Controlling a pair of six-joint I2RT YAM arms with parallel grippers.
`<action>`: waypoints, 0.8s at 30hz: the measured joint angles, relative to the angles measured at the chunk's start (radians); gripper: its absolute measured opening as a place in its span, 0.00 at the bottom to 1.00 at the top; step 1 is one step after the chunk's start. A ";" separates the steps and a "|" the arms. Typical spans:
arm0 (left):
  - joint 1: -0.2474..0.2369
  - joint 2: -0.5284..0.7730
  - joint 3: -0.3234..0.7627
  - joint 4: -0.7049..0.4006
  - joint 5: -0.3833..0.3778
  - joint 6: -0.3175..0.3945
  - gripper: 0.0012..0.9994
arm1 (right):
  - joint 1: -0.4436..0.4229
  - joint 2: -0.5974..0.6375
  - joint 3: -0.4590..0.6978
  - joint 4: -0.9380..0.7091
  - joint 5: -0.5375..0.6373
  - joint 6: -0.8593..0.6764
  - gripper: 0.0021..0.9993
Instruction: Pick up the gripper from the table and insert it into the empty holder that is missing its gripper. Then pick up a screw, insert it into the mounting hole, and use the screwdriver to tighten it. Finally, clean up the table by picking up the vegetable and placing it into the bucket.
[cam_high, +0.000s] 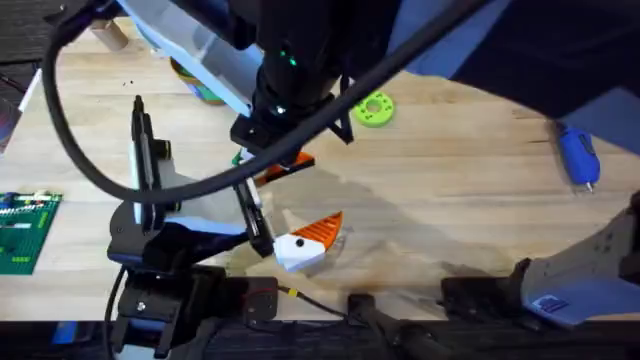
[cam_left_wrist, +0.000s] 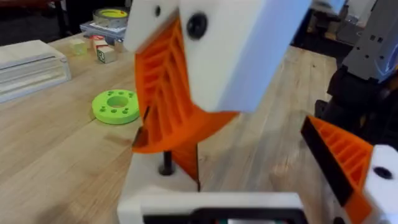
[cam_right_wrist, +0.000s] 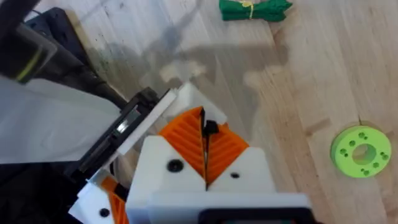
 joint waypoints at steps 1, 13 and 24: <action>0.000 0.000 0.000 0.000 0.000 0.000 0.99 | 0.000 0.000 0.000 0.000 -0.003 0.000 0.00; 0.000 0.000 0.000 0.000 0.000 0.000 0.99 | 0.010 0.009 0.000 0.001 -0.007 0.000 0.00; 0.000 0.000 0.000 0.000 0.000 -0.004 0.99 | 0.010 0.019 0.000 0.010 -0.008 0.000 0.00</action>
